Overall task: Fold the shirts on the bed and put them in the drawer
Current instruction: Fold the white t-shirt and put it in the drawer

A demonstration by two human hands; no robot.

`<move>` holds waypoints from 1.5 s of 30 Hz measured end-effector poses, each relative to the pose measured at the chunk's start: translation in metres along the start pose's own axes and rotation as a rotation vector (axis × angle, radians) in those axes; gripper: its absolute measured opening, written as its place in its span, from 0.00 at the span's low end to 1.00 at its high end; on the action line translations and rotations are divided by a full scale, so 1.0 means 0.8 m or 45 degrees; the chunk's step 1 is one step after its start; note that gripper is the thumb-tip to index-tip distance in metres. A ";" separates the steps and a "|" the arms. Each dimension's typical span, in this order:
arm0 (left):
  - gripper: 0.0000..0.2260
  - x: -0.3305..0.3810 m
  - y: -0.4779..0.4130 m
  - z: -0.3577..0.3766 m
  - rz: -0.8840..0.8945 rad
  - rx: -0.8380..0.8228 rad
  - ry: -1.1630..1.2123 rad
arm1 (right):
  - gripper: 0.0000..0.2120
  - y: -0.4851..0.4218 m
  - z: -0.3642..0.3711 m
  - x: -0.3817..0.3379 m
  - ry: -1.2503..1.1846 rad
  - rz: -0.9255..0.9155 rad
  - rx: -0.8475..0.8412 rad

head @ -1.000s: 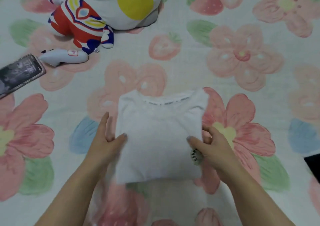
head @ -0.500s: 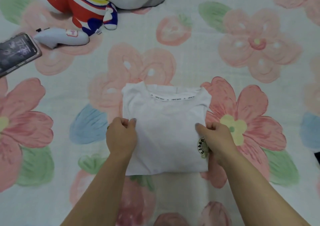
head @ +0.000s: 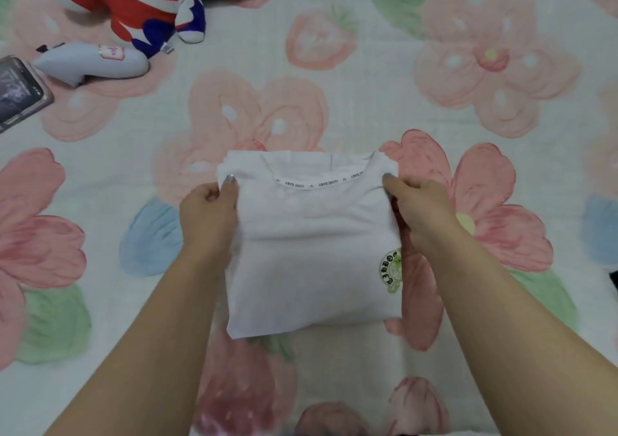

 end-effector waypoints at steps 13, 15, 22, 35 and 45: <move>0.21 -0.049 0.064 -0.026 0.048 0.088 -0.465 | 0.20 0.041 -0.028 0.055 0.169 0.187 -0.006; 0.19 -0.071 0.069 -0.032 -0.300 0.084 -0.057 | 0.19 0.056 -0.033 0.065 -0.098 0.383 -0.070; 0.15 -0.072 0.069 -0.035 -0.393 -0.225 0.163 | 0.16 0.052 -0.026 0.066 -0.158 0.278 -0.191; 0.16 -0.082 0.099 -0.065 -0.177 -0.205 -0.101 | 0.11 0.085 -0.052 0.087 0.005 0.054 -0.058; 0.09 -0.093 0.116 -0.089 -0.100 -0.417 -0.302 | 0.05 0.114 -0.074 0.117 0.111 0.068 -0.488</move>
Point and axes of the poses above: each hand's wrist, its own y-axis away from the middle knuckle, its own z-axis out of the palm, x = y × z, the point moved 2 cm from there along -y, towards the middle knuckle, and after that the axes turned 4 degrees about x, right-handed, at the moved point
